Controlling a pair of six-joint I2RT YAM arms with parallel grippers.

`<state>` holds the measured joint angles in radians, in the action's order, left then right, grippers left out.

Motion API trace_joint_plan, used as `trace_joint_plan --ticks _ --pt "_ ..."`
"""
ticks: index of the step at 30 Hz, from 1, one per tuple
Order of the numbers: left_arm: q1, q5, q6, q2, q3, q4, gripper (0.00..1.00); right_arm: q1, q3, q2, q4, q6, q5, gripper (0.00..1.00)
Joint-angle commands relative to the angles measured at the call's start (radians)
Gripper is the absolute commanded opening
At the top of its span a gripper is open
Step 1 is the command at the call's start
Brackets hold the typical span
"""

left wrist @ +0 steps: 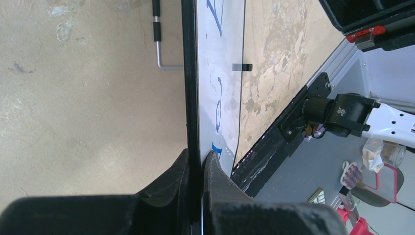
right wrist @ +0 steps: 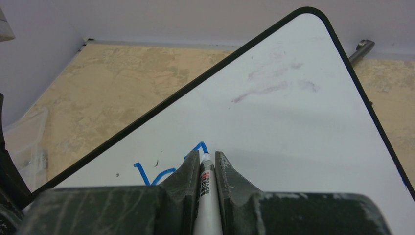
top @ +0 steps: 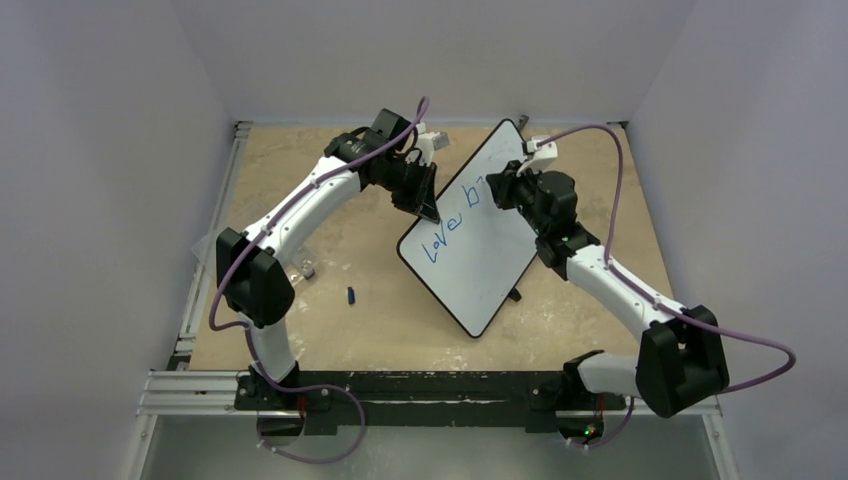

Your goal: Write a sentence on the whiteboard

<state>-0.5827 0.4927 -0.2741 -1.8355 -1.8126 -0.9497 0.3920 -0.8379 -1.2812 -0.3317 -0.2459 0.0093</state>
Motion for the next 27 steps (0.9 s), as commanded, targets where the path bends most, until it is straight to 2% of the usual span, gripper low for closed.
trace_joint_plan --ticks 1,14,27 --pt "-0.021 -0.17 0.127 0.012 0.027 -0.021 0.0 0.0 0.045 0.028 0.016 -0.01 -0.008 0.0" --pt "-0.021 -0.174 0.127 0.009 0.027 -0.022 0.0 0.001 0.122 0.122 0.071 -0.026 -0.039 0.0" --pt "-0.021 -0.172 0.127 0.008 0.026 -0.022 0.0 0.001 -0.007 0.191 0.117 -0.027 -0.023 0.0"
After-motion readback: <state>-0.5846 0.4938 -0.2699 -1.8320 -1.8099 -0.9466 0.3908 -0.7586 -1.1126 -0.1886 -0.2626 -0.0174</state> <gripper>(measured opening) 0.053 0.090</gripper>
